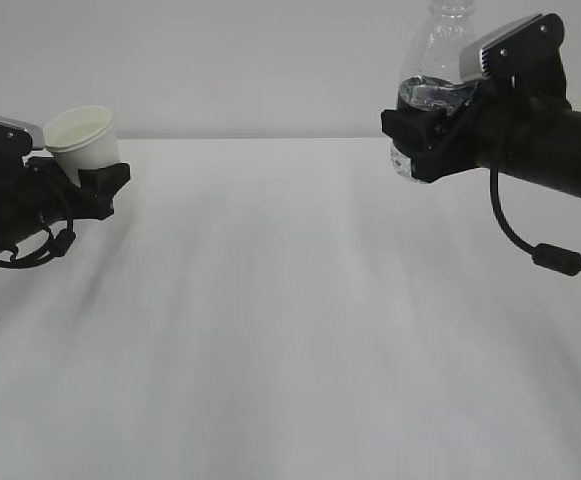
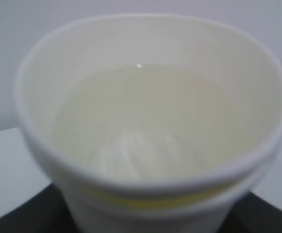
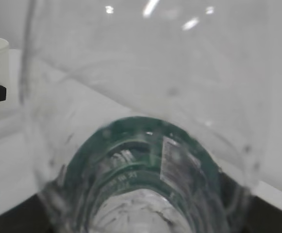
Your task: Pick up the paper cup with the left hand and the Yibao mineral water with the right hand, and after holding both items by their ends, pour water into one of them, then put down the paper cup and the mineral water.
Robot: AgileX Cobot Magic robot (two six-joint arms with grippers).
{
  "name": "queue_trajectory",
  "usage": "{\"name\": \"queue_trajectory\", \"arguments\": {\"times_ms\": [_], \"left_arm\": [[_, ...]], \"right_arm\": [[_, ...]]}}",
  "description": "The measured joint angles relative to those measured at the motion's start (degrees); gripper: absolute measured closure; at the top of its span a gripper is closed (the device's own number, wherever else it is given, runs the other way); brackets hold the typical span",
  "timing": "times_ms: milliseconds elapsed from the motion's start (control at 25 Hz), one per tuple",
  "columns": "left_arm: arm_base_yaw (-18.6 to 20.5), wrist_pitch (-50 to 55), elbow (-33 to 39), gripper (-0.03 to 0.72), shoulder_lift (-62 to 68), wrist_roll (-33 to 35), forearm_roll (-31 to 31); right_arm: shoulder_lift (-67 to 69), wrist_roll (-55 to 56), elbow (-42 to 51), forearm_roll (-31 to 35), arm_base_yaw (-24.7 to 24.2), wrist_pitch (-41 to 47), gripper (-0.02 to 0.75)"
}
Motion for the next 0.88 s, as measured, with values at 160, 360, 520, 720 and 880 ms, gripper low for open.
{"name": "queue_trajectory", "arguments": {"times_ms": [160,360,520,720,880], "left_arm": [[0.00,-0.61,0.00,0.260,0.00,1.50,-1.75],[0.00,-0.61,0.00,0.260,0.13,2.18,-2.51],[0.00,-0.61,0.00,0.260,0.25,2.91,-4.07],[0.09,-0.79,0.00,0.260,2.12,3.12,-5.54],[0.00,-1.07,0.00,0.260,3.85,3.12,-6.85]], "right_arm": [[0.00,0.00,0.00,0.00,0.00,0.59,0.303],[0.00,0.00,0.00,0.04,0.00,0.55,0.303],[0.00,0.00,0.00,0.14,0.00,0.55,0.303],[0.00,0.00,0.00,0.13,0.00,0.55,0.303],[0.00,0.00,0.00,0.13,0.00,0.63,0.303]]}}
